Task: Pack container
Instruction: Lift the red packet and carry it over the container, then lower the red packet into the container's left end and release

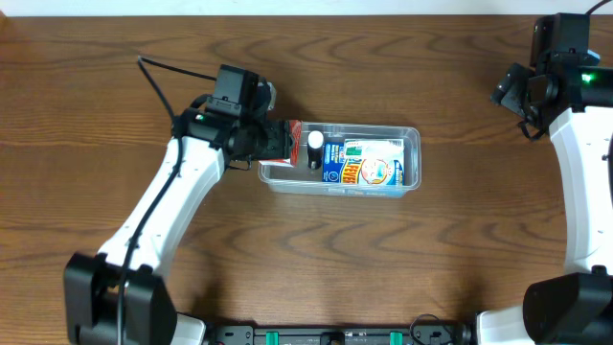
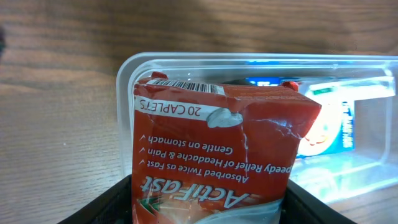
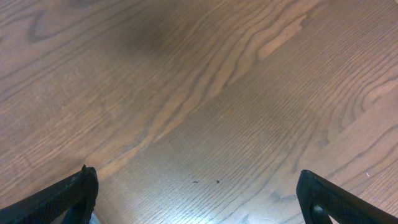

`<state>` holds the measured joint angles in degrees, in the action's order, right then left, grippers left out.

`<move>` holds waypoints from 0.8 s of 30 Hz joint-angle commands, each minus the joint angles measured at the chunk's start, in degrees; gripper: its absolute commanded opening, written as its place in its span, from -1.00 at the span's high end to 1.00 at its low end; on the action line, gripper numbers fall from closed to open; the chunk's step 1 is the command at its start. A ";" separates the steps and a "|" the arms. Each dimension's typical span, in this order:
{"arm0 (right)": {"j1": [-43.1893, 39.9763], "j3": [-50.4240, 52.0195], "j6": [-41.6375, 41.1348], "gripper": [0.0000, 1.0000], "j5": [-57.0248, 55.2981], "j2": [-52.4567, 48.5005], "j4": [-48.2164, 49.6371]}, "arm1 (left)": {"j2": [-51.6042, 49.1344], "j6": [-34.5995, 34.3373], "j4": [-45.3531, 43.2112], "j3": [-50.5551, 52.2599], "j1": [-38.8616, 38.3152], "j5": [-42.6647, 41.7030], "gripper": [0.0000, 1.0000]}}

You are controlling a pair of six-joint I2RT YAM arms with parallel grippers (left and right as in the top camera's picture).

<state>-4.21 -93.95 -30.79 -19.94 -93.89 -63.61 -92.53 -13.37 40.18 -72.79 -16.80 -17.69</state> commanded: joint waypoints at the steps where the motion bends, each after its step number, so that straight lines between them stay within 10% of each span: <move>1: -0.55 -0.02 0.22 -0.98 -0.61 -0.24 -0.09 | -2.16 -0.90 -0.42 -1.38 -0.07 -0.31 -0.31; 24: -0.55 -0.02 0.22 -0.98 -0.61 -0.24 -0.09 | -7.45 -0.70 -1.53 -1.33 -2.27 2.78 -0.31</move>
<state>-4.21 -93.95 -30.79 -19.97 -93.89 -63.61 -99.85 -13.74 38.65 -72.79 -19.09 -16.49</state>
